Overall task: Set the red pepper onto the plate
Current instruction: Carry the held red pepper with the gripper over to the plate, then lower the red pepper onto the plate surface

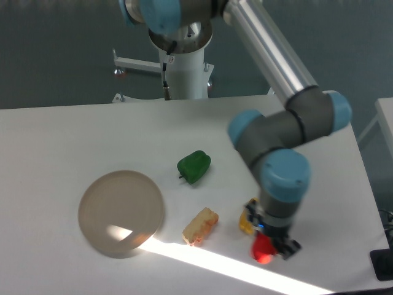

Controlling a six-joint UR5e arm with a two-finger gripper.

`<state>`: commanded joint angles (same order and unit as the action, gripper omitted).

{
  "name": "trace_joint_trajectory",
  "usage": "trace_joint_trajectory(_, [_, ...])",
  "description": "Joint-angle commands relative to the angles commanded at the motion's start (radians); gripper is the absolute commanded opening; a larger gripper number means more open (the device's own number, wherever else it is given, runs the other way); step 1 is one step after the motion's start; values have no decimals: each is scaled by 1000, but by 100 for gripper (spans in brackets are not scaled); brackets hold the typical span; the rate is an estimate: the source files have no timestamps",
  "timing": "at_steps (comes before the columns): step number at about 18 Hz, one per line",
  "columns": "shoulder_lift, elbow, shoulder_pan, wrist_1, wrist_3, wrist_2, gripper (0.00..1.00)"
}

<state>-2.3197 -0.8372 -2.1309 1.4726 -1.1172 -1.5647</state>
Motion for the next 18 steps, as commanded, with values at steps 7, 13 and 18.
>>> trace_joint_trajectory(7, [143, -187, 127, -9, 195, 12, 52])
trace_joint_trajectory(13, [175, -258, 212, -14, 348, 5, 52])
trace_joint_trajectory(18, [161, -321, 258, -64, 467, 2, 52])
